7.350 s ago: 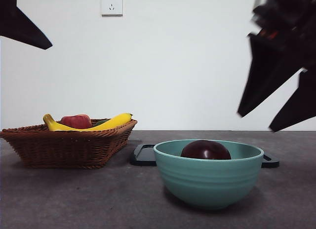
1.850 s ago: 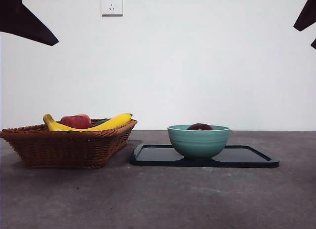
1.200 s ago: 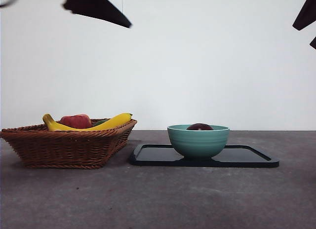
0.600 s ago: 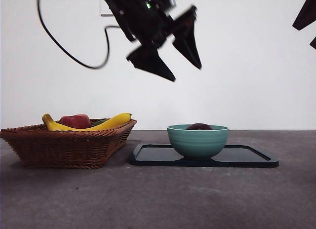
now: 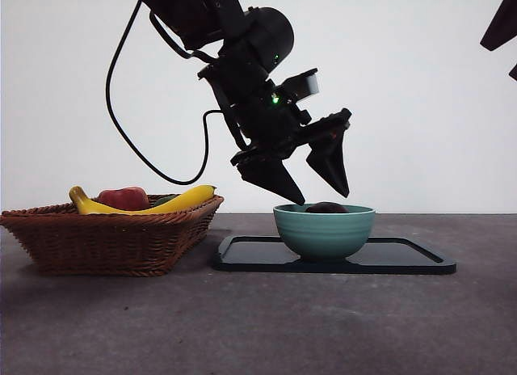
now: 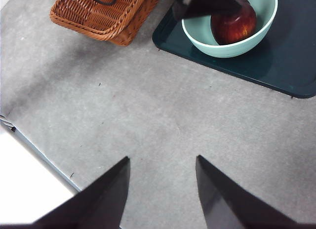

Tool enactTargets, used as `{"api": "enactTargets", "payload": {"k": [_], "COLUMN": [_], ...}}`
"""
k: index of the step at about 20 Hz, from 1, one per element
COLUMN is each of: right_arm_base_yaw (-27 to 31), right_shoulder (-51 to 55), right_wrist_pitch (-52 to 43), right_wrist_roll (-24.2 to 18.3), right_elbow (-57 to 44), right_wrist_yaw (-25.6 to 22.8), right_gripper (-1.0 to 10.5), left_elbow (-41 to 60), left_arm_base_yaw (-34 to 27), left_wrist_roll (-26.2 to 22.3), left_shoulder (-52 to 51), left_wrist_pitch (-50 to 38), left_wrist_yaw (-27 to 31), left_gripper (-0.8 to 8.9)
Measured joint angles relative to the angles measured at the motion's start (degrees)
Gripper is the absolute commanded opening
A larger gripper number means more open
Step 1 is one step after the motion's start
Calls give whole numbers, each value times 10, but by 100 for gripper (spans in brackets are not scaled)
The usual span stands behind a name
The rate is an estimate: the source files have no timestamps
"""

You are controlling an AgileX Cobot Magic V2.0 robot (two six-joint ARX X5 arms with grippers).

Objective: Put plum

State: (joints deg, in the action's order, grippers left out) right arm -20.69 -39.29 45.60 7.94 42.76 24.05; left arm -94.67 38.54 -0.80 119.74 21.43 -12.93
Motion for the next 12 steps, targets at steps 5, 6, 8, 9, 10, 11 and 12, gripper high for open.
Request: {"api": "enactTargets", "payload": {"k": [5, 6, 8, 9, 10, 11, 12], "right_arm_base_yaw": [0, 0, 0, 0, 0, 0, 0], "right_shoulder": [0, 0, 0, 0, 0, 0, 0], "right_wrist_pitch": [0, 0, 0, 0, 0, 0, 0], "right_wrist_roll": [0, 1, 4, 5, 5, 5, 5], "right_elbow": [0, 0, 0, 0, 0, 0, 0], "right_wrist_yaw": [2, 3, 4, 4, 8, 13, 13], "right_gripper": [213, 213, 213, 213, 213, 213, 213], "left_elbow": [0, 0, 0, 0, 0, 0, -1], "left_arm_base_yaw": [10, 11, 11, 11, 11, 11, 12], "left_wrist_roll": [-17, -17, -17, -18, -19, -19, -19], "left_shoulder": [4, 7, 16, 21, 24, 26, 29], "left_wrist_pitch": [-1, -1, -1, -1, 0, -2, -3], "left_wrist_yaw": [11, 11, 12, 12, 12, 12, 12], "left_gripper": [375, 375, 375, 375, 375, 375, 375]}}
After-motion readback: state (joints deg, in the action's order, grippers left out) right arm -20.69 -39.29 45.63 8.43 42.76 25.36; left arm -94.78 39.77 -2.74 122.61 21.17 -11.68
